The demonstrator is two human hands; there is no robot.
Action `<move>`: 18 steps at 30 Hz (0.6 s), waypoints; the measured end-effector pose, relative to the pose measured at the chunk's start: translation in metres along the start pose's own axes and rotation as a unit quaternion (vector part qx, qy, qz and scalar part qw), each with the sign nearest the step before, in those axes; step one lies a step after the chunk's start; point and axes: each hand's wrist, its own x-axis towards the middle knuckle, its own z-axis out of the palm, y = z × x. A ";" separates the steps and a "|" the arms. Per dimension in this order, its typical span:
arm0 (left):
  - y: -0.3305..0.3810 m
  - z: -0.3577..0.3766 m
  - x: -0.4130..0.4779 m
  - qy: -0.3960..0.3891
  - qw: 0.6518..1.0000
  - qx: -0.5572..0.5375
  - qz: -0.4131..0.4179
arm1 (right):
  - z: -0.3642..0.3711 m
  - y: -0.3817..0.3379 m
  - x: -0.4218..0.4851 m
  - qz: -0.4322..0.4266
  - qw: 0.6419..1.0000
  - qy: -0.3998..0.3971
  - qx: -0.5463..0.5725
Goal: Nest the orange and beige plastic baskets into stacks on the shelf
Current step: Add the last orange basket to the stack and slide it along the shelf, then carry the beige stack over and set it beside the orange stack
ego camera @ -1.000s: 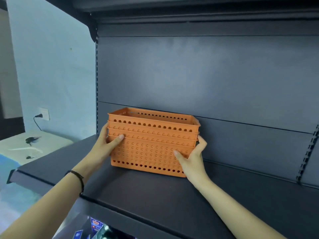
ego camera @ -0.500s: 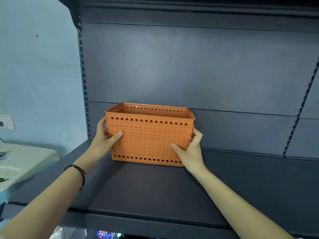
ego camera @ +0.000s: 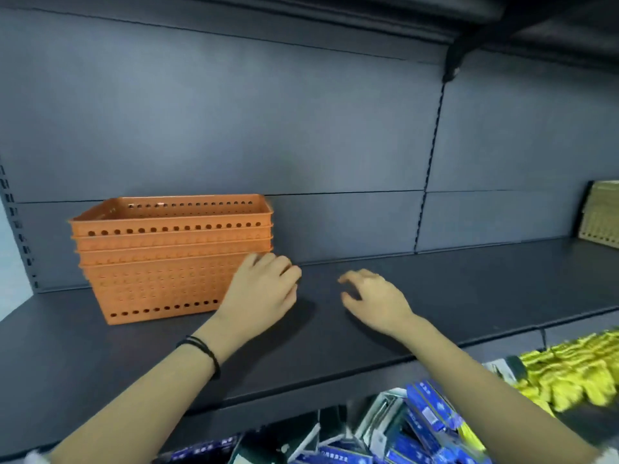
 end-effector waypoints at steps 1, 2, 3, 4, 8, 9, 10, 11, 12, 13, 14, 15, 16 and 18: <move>0.019 0.008 0.014 -0.017 1.000 -0.002 0.018 | -0.007 0.021 -0.008 -0.002 0.995 -0.003 -0.099; 0.038 0.017 0.029 -0.033 0.999 0.000 0.032 | -0.015 0.043 -0.016 0.004 0.987 -0.005 -0.161; 0.058 0.024 0.044 -0.048 0.998 0.005 0.041 | -0.024 0.065 -0.025 0.014 0.981 0.001 -0.193; 0.078 0.031 0.059 -0.062 0.997 0.010 0.045 | -0.034 0.087 -0.033 0.027 0.978 0.010 -0.208; 0.161 0.054 0.118 -0.102 0.994 -0.012 0.038 | -0.082 0.180 -0.064 0.079 0.965 0.026 -0.247; 0.183 0.057 0.133 -0.101 0.994 -0.018 0.033 | -0.094 0.203 -0.071 0.090 0.962 0.027 -0.257; 0.205 0.059 0.147 -0.096 0.995 -0.024 0.028 | -0.106 0.226 -0.078 0.099 0.959 0.027 -0.265; 0.227 0.062 0.159 -0.089 0.995 -0.032 0.022 | -0.117 0.247 -0.083 0.105 0.956 0.027 -0.272; 0.248 0.064 0.171 -0.086 0.995 -0.042 0.014 | -0.127 0.267 -0.088 0.111 0.954 0.025 -0.278; 0.268 0.067 0.183 -0.086 0.995 -0.051 0.005 | -0.137 0.285 -0.092 0.117 0.952 0.021 -0.282; 0.287 0.068 0.194 -0.089 0.994 -0.058 -0.003 | -0.146 0.301 -0.097 0.123 0.951 0.018 -0.284; 0.305 0.070 0.205 -0.095 0.993 -0.063 -0.010 | -0.155 0.317 -0.101 0.129 0.950 0.014 -0.283; 0.322 0.071 0.215 -0.105 0.992 -0.066 -0.016 | -0.162 0.331 -0.105 0.135 0.951 0.012 -0.279; 0.350 0.078 0.235 -0.122 0.990 -0.070 -0.018 | -0.174 0.357 -0.112 0.143 0.952 0.015 -0.269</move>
